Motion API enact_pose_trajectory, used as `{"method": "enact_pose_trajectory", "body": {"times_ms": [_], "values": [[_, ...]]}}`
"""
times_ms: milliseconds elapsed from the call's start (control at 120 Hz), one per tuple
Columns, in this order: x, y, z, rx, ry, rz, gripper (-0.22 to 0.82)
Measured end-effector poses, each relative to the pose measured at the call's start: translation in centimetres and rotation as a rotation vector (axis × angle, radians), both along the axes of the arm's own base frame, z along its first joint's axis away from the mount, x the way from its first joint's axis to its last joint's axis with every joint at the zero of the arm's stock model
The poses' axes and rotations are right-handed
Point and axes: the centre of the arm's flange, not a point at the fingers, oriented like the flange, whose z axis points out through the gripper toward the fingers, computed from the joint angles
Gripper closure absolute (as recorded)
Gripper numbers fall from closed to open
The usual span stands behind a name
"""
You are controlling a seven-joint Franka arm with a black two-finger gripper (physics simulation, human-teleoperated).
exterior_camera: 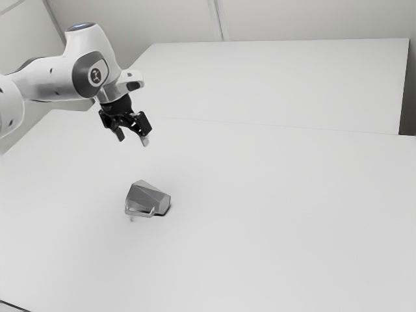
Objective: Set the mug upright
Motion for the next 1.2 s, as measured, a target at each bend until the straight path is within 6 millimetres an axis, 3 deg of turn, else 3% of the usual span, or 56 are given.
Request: {"method": "enact_pose_trajectory", "body": {"times_ms": [125, 192, 333, 558, 650, 792, 1200], "values": [[-0.6, 0.5, 0.0, -0.004, -0.004, -0.004, 0.0], [-1.1, 2.2, -1.1, -0.036, 0.011, 0.023, 0.0], [-0.6, 7.8, -4.8, -0.147, 0.049, 0.109, 0.0], [0.3, 11.1, -12.2, -0.388, 0.178, 0.174, 0.0], [0.2, 11.3, -14.8, -0.499, 0.204, 0.198, 0.0], [0.1, 11.0, -17.3, -0.641, 0.218, 0.224, 0.0], [-1.7, 10.3, -18.5, -0.786, 0.276, 0.228, 0.0]]}}
